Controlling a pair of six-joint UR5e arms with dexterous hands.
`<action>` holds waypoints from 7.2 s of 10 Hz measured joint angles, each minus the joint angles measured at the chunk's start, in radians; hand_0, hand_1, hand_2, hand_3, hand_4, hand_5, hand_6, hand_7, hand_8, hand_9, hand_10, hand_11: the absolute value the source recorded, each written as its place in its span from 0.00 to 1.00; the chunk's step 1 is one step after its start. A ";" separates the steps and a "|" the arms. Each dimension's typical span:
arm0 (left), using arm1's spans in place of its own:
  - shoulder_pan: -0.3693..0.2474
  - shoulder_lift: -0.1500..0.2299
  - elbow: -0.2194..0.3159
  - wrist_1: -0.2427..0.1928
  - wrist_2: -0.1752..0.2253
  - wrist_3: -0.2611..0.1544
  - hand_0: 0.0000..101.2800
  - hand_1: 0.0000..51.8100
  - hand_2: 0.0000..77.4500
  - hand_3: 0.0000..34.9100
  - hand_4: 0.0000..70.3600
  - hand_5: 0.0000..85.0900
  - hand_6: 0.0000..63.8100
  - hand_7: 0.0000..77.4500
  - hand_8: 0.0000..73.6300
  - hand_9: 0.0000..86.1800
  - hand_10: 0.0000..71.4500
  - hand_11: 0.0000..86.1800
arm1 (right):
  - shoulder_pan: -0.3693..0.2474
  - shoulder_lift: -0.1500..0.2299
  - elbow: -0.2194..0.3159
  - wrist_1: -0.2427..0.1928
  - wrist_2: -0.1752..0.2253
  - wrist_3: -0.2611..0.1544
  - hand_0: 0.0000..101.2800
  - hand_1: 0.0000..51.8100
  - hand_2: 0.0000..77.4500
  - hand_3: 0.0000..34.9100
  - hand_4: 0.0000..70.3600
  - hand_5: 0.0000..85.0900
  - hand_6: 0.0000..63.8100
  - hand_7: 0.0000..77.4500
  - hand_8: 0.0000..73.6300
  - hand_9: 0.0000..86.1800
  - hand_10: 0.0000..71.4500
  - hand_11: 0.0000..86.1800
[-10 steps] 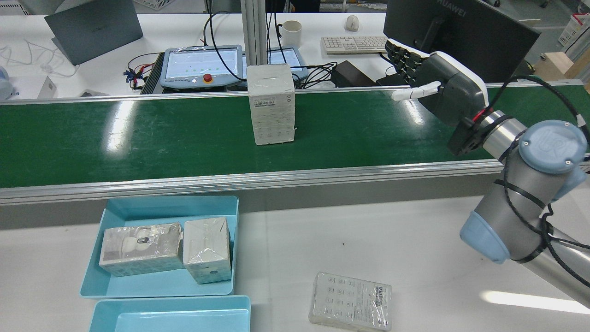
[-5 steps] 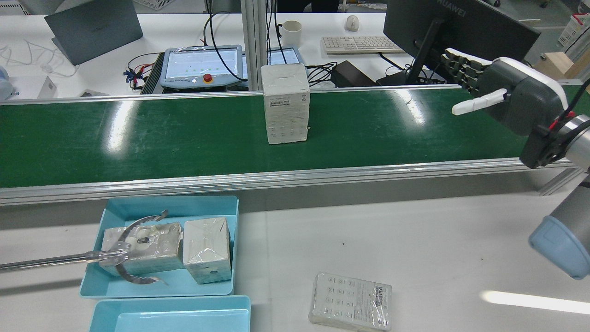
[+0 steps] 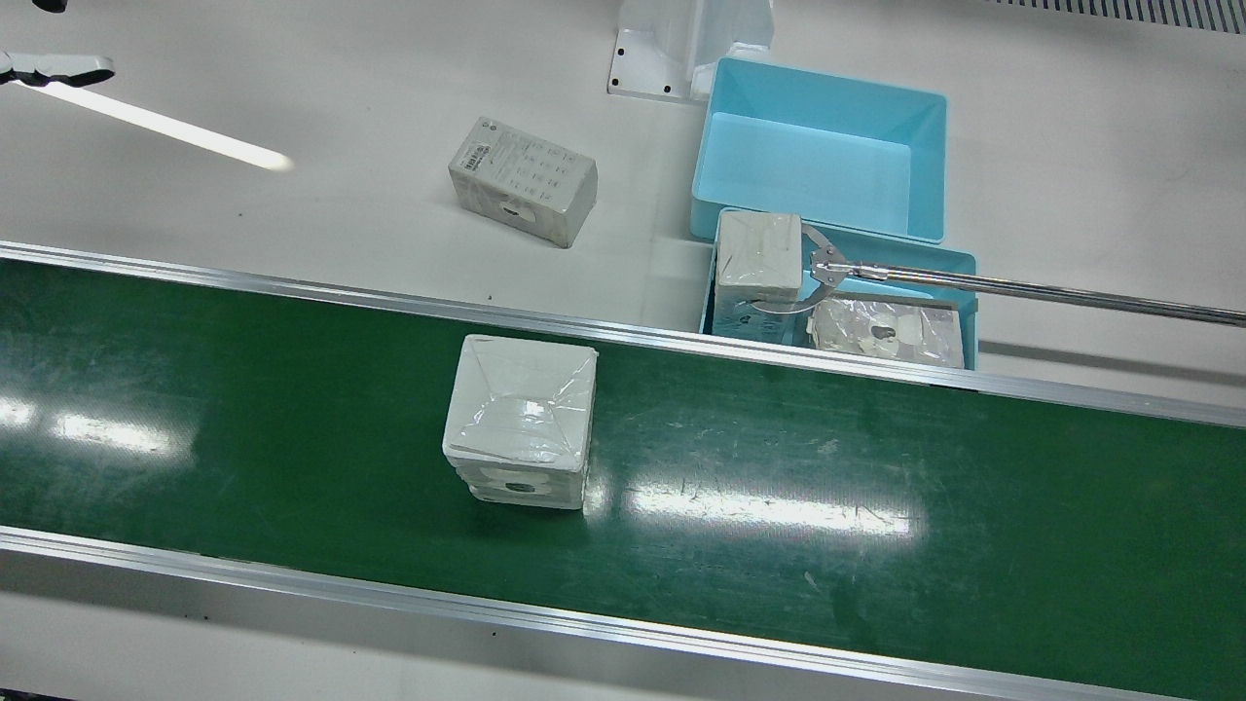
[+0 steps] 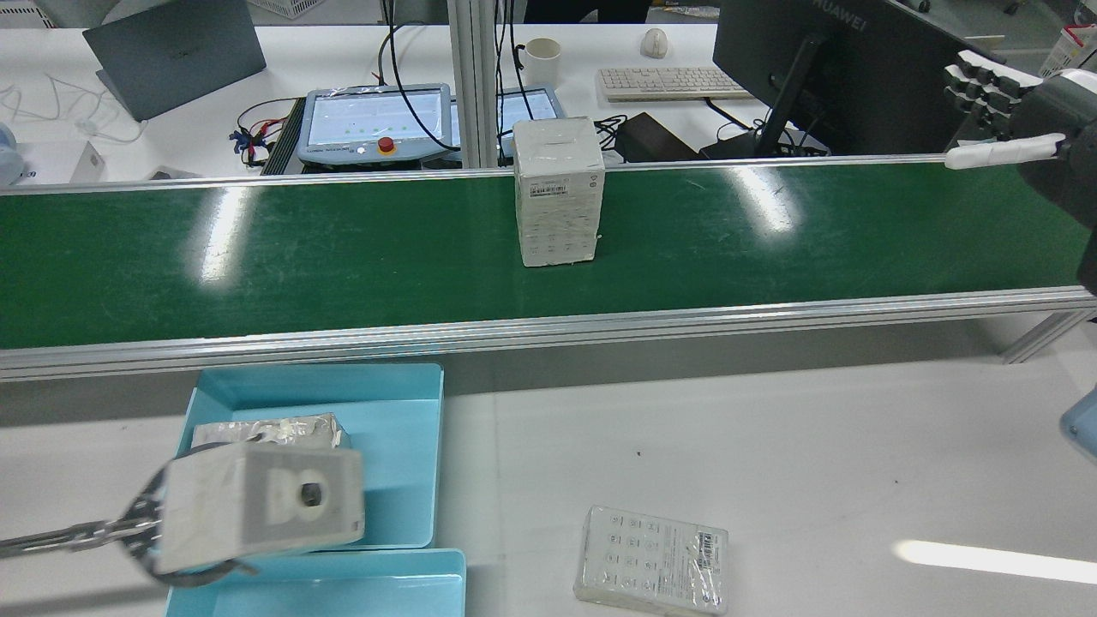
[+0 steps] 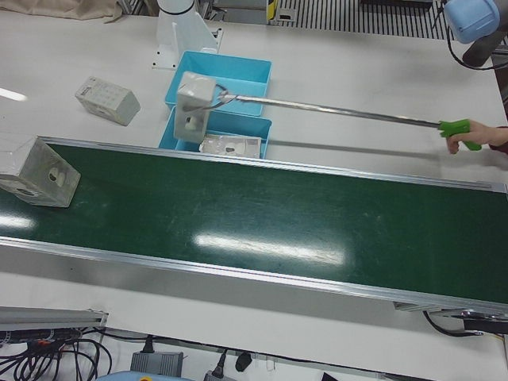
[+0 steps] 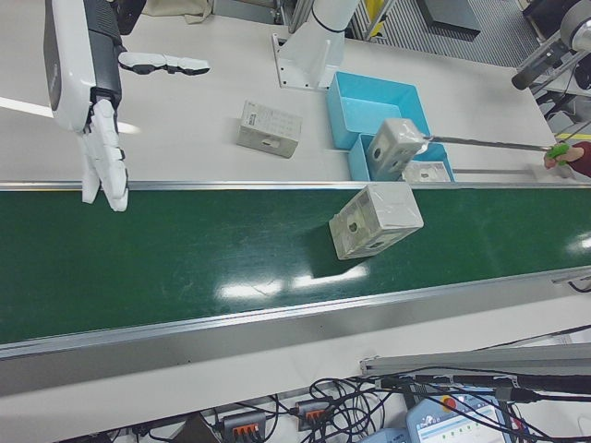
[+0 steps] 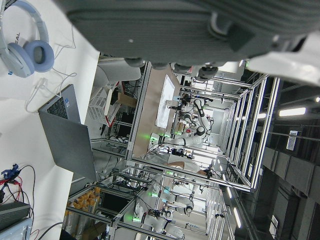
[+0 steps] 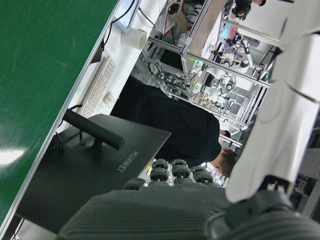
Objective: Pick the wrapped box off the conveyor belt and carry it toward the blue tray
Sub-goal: 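Move the right hand along the belt toward the white wrapped box, then close the right hand fingers around the white wrapped box on the belt, then lift the box off the belt and carry it toward the blue tray, then lower the box into the nearer blue tray and open the right hand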
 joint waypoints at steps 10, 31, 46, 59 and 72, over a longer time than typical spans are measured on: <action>0.000 0.000 0.000 0.000 0.000 0.000 0.00 0.00 0.01 0.00 0.00 0.01 0.00 0.01 0.00 0.00 0.00 0.00 | -0.124 0.279 -0.391 0.068 0.064 -0.036 0.38 0.14 0.06 0.00 0.00 0.01 0.00 0.00 0.10 0.08 0.00 0.01; 0.000 0.000 0.000 0.000 0.000 0.000 0.00 0.00 0.01 0.00 0.00 0.01 0.00 0.00 0.00 0.00 0.01 0.00 | -0.209 0.283 -0.322 0.125 0.008 -0.084 0.45 0.23 0.11 0.00 0.00 0.01 0.00 0.00 0.10 0.06 0.00 0.01; 0.000 0.000 0.000 0.000 0.000 0.000 0.00 0.00 0.01 0.00 0.00 0.01 0.00 0.00 0.00 0.00 0.00 0.00 | -0.177 0.289 -0.143 0.123 0.045 -0.094 0.47 0.00 0.56 0.01 0.47 0.41 0.61 0.36 0.62 0.38 0.73 0.27; 0.000 0.000 0.000 0.000 0.000 0.000 0.00 0.00 0.01 0.00 0.00 0.01 0.00 0.00 0.00 0.00 0.01 0.00 | -0.784 0.442 -0.213 0.543 0.498 -0.282 0.47 0.00 0.58 0.01 0.53 0.42 0.75 0.32 0.81 0.35 0.91 0.23; 0.000 0.000 0.000 0.000 0.000 0.000 0.00 0.00 0.01 0.00 0.00 0.01 0.00 0.01 0.00 0.00 0.00 0.00 | -0.913 0.531 -0.378 0.598 0.507 -0.284 0.38 0.12 0.13 0.00 0.18 0.02 0.03 0.00 0.00 0.02 0.02 0.05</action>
